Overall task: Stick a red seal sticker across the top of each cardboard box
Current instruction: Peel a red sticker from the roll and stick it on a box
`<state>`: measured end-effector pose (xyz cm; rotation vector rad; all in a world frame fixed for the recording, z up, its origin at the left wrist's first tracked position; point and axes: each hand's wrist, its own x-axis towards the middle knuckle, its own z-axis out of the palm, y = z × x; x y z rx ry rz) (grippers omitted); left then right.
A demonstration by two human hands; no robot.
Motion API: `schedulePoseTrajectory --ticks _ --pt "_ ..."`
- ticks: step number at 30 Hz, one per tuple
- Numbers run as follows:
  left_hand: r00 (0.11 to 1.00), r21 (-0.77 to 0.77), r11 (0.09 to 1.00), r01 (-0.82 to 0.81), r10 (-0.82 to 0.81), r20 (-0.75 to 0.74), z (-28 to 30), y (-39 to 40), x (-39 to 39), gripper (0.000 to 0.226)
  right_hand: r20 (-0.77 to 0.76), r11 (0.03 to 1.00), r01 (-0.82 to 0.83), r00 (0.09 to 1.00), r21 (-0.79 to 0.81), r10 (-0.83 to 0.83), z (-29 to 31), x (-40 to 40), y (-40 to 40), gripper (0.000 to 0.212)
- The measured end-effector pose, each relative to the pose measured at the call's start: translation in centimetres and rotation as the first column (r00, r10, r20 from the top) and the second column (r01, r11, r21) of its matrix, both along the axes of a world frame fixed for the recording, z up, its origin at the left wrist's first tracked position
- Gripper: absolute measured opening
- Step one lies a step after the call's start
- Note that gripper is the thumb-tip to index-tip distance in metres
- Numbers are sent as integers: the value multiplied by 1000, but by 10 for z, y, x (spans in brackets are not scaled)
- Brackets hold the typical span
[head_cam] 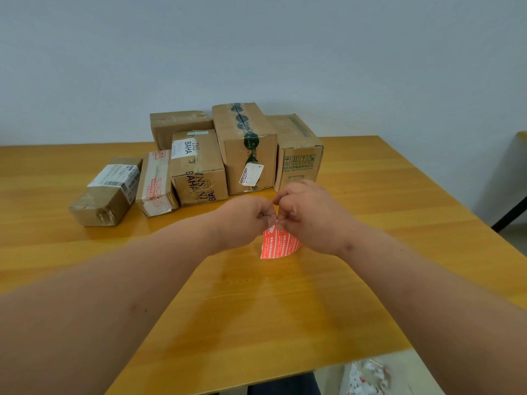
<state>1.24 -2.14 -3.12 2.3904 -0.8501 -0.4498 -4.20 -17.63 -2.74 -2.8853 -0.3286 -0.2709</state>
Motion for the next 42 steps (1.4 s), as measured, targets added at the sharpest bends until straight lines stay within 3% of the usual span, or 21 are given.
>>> schedulePoseTrajectory --ticks 10,16,20,26,34,42 --pt "986 -85 996 -21 7 -167 4 2 5 18 53 996 -27 998 82 22 0 0 -5 7" --pt "991 -101 995 -3 -10 -135 8 3 6 16 -77 998 61 995 34 -59 8 2 -7 21" --pt "991 -146 989 -4 -16 -135 10 6 7 15 -63 995 81 995 50 -78 10 3 -7 11" --pt "994 -82 997 6 -15 -109 13 4 6 12 -80 996 69 995 49 -65 11 1 -7 8" --pt "974 -138 989 -55 23 -224 14 4 10 16 -15 999 8 1000 50 -7 15 -2 -7 5" --pt "968 -150 988 -37 -2 -251 18 4 10 25 -79 998 57 995 -11 -58 17 0 -8 20"
